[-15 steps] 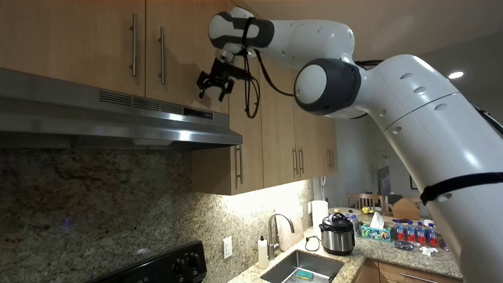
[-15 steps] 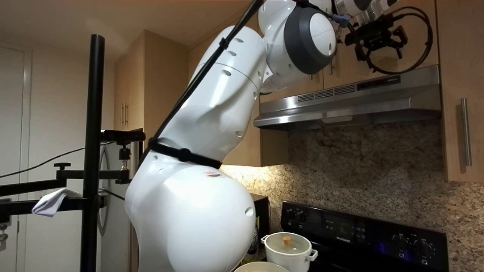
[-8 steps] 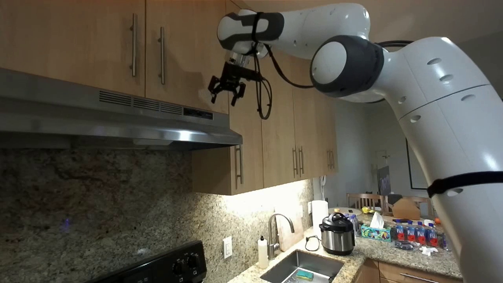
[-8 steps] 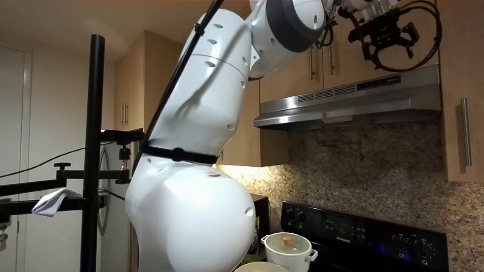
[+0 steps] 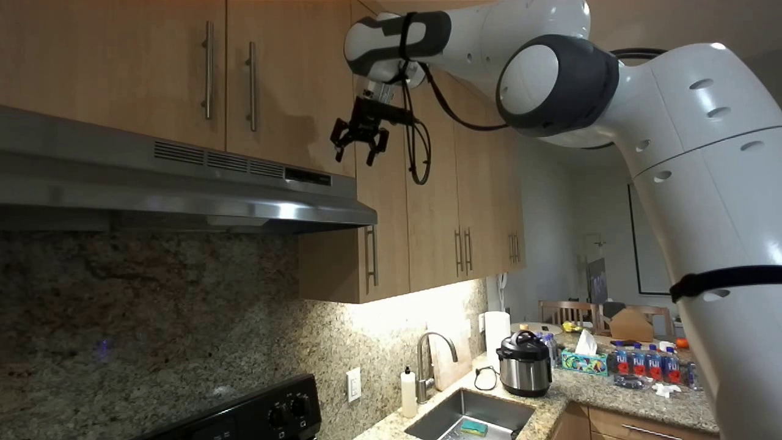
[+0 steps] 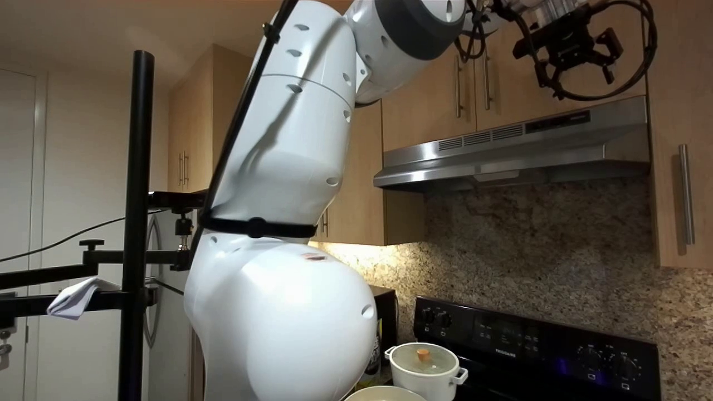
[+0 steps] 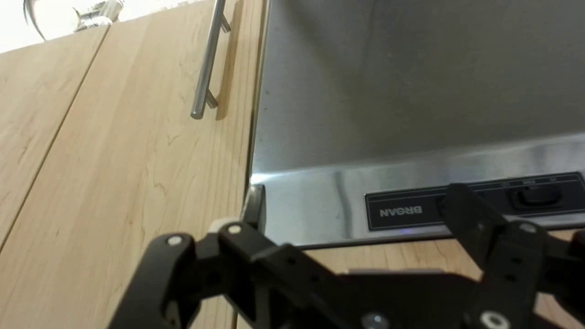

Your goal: Turn off the light stove switch

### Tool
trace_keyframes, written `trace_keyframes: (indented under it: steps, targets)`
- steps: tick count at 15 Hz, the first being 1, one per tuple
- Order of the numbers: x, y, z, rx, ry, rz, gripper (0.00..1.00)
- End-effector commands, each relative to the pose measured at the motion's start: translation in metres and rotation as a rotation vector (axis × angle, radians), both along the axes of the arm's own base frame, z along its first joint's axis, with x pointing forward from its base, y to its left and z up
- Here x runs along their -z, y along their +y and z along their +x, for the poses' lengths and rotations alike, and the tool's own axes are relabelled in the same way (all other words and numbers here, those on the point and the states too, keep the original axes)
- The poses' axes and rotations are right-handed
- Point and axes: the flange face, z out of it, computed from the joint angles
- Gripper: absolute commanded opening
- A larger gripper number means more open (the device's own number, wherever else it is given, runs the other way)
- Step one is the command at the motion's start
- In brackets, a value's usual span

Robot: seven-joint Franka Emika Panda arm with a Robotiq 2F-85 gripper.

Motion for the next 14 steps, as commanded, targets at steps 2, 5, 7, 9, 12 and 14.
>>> trace_keyframes:
  steps: [2, 5, 7, 9, 12, 14]
  targets:
    - [0.006, -0.004, 0.003, -0.018, 0.002, 0.023, 1.00]
    - [0.015, -0.009, 0.005, -0.023, -0.004, 0.044, 1.00]
    - [0.022, -0.013, 0.007, -0.025, -0.010, 0.065, 1.00]
    - [0.029, -0.016, 0.007, -0.035, -0.001, 0.065, 1.00]
    - [0.043, -0.022, 0.004, -0.044, 0.019, 0.073, 1.00]
    - [0.047, -0.023, -0.004, -0.038, 0.010, 0.098, 1.00]
